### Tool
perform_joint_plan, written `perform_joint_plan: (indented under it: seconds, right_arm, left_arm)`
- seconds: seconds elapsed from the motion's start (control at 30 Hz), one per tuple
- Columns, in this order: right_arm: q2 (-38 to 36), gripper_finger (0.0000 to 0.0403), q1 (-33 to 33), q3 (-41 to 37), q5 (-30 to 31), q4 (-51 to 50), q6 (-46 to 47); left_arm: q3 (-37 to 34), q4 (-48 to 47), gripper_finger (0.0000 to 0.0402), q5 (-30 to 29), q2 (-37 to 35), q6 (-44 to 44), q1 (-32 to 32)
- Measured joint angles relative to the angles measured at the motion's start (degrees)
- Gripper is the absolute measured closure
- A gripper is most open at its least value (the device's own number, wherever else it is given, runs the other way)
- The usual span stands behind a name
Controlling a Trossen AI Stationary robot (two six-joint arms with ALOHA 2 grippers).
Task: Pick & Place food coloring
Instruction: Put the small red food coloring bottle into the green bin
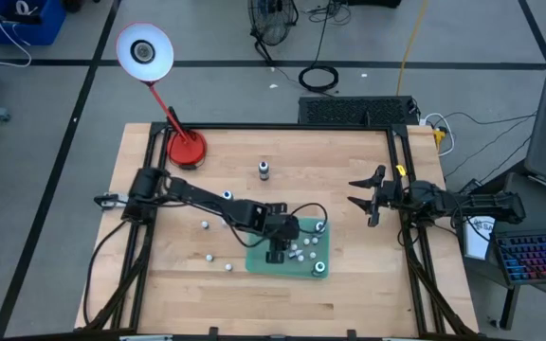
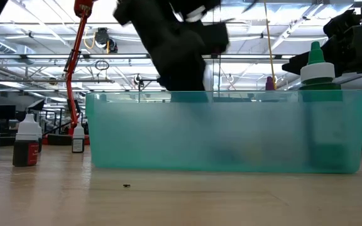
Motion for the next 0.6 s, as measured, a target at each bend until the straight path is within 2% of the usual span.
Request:
perform_joint_plan:
  seconds: [0.17,0.3,0.47,0.6]
  right_arm:
    - [0.21,0.0198,-0.02,0.01,0.0,0.1,0.0]
    - [0.53,0.0201,-0.02,0.0,0.0,-0.07,0.0]
    - [0.76,0.0199,-0.02,0.0,0.0,-0.03,0.0]
    - [0.8,0.0198,-0.02,0.0,0.0,0.01,0.0]
  left_arm:
    - [0.04,-7.63,0.0238,-3.57,-6.41,-3.95,0.03]
    - [0.13,-19.01,0.0237,-1.03,-10.01,-12.53,-1.47]
    - [0.11,-30.79,0.0238,1.04,-10.94,-21.14,-7.47]
    - [0.09,-32.15,0.0236,0.98,-10.87,-28.58,-13.76]
